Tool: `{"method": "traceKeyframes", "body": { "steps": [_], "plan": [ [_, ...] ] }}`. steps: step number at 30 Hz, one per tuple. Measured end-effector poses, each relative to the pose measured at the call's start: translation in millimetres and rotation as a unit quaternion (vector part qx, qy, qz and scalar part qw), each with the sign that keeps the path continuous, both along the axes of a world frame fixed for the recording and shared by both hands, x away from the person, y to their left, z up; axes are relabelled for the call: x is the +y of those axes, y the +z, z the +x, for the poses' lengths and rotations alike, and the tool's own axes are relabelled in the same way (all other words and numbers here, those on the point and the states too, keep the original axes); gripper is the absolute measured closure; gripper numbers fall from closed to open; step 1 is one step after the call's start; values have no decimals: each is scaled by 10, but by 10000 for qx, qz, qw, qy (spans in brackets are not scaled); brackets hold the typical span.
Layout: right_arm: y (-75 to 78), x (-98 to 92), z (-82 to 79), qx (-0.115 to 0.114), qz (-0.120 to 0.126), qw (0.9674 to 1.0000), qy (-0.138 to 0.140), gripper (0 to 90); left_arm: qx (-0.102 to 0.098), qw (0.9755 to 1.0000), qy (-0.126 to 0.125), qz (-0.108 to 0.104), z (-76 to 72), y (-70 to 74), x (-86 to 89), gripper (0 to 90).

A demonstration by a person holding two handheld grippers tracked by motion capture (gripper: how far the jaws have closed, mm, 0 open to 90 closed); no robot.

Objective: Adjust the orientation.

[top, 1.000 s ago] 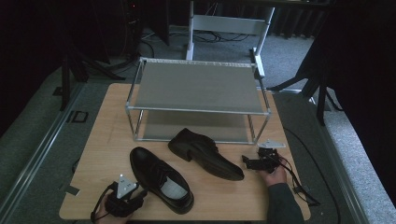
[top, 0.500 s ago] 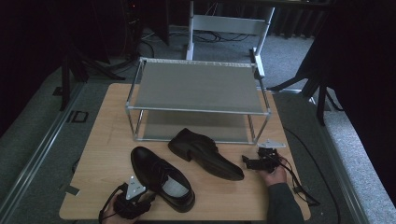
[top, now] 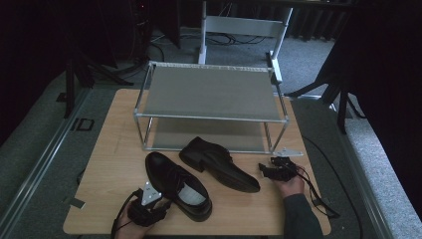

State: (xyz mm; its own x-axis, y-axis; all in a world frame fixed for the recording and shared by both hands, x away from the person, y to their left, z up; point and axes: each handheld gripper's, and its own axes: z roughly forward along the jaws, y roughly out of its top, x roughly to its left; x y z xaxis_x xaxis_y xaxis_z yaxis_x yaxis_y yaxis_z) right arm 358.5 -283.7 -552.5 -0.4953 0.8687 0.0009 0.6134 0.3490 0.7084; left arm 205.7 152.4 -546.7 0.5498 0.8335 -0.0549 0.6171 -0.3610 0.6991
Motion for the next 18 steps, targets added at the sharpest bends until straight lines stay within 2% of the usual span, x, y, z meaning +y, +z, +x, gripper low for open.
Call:
{"method": "traceKeyframes", "body": {
  "steps": [2,5,9,11,13,18],
  "plan": [
    [39,18,-28,-53,24,10000,39,418,-5,10000,-9,11,7,-2,-9,593],
    [183,62,-102,-225,140,9996,137,395,-12,10000,-18,13,23,-5,-21,592],
    [460,160,-292,-522,337,9971,448,351,-19,10000,-35,10,33,-6,-20,592],
    [510,178,-334,-581,355,9963,516,337,-21,10000,-32,7,32,-8,-17,588],
    [664,236,-478,-647,467,9939,757,299,-17,10000,-7,-17,34,-15,-10,572],
    [810,339,-689,-693,647,9874,1270,239,-17,10000,17,-36,34,-19,-6,555]
  ]
}}
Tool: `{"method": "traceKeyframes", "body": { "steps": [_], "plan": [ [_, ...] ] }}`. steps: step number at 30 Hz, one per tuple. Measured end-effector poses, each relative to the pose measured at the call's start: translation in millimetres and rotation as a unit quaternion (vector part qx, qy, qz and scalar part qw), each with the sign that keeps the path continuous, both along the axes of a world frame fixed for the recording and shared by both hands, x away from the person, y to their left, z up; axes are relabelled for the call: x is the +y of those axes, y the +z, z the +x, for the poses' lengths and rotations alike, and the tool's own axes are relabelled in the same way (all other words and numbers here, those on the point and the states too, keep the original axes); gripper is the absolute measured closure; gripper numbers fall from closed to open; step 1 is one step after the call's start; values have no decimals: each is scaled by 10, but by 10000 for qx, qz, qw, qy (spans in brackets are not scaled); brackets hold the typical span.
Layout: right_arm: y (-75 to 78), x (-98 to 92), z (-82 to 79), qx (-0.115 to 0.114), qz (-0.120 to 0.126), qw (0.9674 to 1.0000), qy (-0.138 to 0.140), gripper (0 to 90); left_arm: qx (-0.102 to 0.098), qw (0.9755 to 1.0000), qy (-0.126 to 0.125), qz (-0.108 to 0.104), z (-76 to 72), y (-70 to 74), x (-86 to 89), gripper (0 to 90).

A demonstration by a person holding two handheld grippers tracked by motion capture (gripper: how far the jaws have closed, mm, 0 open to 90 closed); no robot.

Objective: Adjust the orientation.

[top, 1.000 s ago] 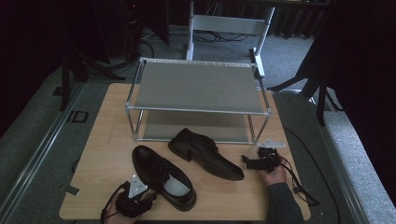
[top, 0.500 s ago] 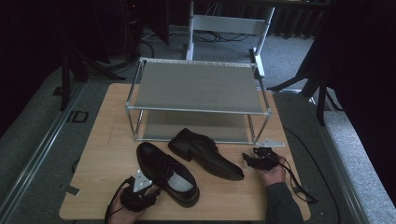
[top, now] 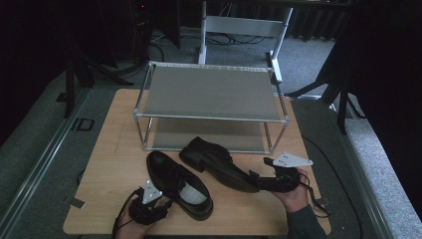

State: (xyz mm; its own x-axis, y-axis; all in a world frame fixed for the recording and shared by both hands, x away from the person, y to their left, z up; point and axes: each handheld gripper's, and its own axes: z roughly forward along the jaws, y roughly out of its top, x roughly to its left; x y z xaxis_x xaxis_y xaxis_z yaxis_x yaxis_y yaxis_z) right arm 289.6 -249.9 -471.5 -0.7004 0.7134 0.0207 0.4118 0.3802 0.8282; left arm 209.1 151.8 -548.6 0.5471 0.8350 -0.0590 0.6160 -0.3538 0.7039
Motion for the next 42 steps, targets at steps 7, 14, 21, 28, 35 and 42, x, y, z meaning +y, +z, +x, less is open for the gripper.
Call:
{"method": "traceKeyframes", "body": {
  "steps": [7,14,21,28,35,42],
  "plan": [
    [-54,208,-170,24,-47,9977,674,168,28,10000,15,-48,5,-6,14,541],
    [-290,410,-39,297,-729,9932,856,137,27,10000,38,-71,1,-10,14,541],
    [-409,466,37,150,-1262,9882,852,367,39,9999,43,-87,2,-11,16,541],
    [-343,293,41,-2,-1522,9840,923,375,46,9999,53,-95,1,-12,17,541],
    [-253,-227,109,-76,-1846,9814,528,362,73,9999,62,-139,6,-15,23,539],
    [-329,-495,143,249,-1409,9896,153,265,95,9997,77,-198,10,-21,30,536]
  ]
}}
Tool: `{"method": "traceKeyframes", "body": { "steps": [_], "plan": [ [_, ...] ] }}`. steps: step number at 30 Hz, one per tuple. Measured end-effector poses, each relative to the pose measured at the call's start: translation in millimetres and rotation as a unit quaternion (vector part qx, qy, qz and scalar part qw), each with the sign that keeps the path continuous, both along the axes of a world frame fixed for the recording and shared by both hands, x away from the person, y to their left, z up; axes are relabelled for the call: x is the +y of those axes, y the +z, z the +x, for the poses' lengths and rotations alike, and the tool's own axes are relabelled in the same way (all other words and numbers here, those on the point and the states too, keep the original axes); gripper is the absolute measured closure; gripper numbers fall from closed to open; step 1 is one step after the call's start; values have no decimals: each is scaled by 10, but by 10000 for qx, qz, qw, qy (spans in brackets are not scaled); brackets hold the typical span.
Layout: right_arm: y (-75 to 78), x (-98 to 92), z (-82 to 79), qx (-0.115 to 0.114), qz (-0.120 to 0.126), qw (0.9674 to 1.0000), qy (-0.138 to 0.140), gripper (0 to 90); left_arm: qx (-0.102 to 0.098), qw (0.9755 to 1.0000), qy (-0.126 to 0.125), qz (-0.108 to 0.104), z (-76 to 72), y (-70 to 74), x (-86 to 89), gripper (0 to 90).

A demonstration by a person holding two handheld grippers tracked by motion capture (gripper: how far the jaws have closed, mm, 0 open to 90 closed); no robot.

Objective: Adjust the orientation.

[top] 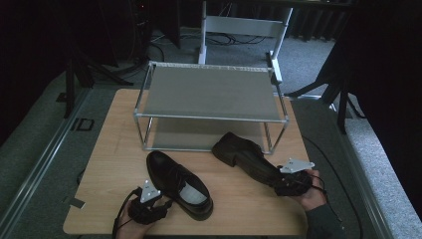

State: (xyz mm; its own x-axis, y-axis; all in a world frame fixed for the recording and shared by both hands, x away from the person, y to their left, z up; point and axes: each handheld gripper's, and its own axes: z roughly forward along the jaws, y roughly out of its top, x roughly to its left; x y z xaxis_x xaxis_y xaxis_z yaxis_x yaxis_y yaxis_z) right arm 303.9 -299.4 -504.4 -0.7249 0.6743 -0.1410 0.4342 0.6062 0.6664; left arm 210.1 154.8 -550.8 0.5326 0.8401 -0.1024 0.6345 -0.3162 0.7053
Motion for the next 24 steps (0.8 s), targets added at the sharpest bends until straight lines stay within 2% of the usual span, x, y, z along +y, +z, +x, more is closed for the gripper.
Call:
{"method": "traceKeyframes", "body": {
  "steps": [3,6,9,13,16,18,19,20,22,24],
  "plan": [
    [75,-6,14,63,486,9988,-13,207,0,10000,0,-2,0,-1,2,536],
    [175,6,34,-22,869,9962,-17,196,-13,10000,-1,11,-1,0,0,534],
    [256,6,75,-101,1263,9919,-37,212,-16,10000,-3,20,-2,1,0,532],
    [323,4,177,-221,1733,9841,-309,266,-21,10000,-1,22,-2,0,0,531],
    [289,21,283,-83,1657,9842,-619,278,-22,10000,1,26,-3,0,0,528],
    [240,50,301,56,1623,9849,-594,277,-27,10000,3,32,-4,0,-1,528],
    [230,51,280,85,1724,9834,-565,276,-24,10000,3,27,-3,-1,0,527],
    [230,53,260,97,1737,9832,-545,276,-20,10000,3,18,-1,-1,1,527],
    [228,79,192,101,1718,9839,-484,270,-15,10000,3,13,0,-1,2,525],
    [215,129,128,238,1656,9854,-310,216,-27,10000,6,33,-4,0,-2,526]
  ]
}}
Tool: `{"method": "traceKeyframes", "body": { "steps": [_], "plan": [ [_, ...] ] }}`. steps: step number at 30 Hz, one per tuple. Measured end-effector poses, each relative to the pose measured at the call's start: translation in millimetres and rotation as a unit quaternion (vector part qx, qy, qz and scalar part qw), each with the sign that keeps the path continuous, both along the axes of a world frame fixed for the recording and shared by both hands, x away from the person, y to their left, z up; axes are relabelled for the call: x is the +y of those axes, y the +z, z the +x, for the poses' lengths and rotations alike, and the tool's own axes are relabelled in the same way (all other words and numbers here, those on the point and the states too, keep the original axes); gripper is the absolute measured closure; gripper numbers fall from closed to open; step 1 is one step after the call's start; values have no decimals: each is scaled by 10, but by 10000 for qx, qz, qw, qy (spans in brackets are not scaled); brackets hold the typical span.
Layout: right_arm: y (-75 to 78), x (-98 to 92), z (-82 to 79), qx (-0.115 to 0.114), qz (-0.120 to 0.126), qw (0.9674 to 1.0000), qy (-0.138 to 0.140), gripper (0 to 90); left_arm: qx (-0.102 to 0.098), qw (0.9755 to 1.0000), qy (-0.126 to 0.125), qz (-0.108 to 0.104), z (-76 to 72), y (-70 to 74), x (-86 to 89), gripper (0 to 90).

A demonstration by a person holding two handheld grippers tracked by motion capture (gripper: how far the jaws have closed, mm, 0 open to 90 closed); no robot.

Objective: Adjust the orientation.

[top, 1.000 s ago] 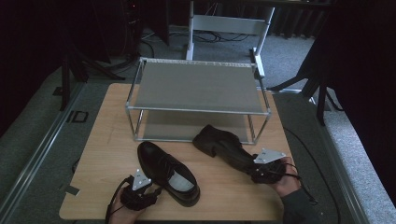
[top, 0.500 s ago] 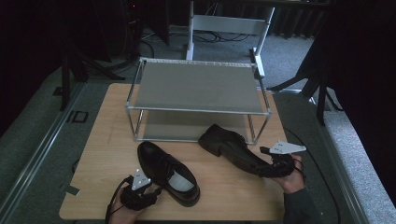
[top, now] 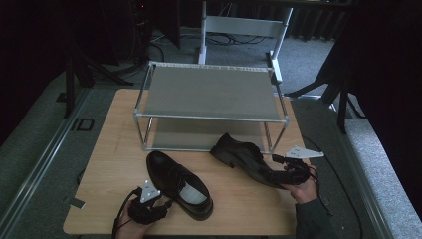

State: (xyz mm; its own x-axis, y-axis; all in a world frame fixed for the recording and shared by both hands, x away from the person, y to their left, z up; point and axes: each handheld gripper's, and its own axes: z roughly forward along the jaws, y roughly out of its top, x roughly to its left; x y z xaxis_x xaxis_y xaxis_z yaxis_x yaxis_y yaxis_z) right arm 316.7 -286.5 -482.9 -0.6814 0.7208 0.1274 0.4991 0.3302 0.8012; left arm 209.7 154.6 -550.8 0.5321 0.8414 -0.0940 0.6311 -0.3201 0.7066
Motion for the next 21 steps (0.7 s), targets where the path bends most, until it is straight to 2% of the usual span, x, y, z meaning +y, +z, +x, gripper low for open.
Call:
{"method": "traceKeyframes", "body": {
  "steps": [3,6,7,8,10,13,16,21],
  "plan": [
    [-46,101,-86,95,-218,9996,171,144,2,10000,3,0,-1,0,0,526],
    [-104,191,-186,66,-473,9986,230,142,0,10000,4,0,-2,0,0,526],
    [-134,222,-228,-7,-660,9977,179,162,-1,10000,2,1,-2,0,0,527],
    [-156,241,-253,-57,-834,9964,133,146,0,10000,0,1,-1,0,1,526],
    [-177,241,-307,-66,-682,9975,183,176,5,10000,0,-14,2,-2,2,524],
    [-149,223,-388,-220,-635,9976,133,226,1,10000,5,-4,0,-1,0,526],
    [-117,216,-487,-287,-448,9983,257,355,-4,10000,7,-4,-1,-2,0,525],
    [-122,287,-638,-385,-548,9967,461,480,-8,10000,7,-2,-1,-2,-1,525]
  ]
}}
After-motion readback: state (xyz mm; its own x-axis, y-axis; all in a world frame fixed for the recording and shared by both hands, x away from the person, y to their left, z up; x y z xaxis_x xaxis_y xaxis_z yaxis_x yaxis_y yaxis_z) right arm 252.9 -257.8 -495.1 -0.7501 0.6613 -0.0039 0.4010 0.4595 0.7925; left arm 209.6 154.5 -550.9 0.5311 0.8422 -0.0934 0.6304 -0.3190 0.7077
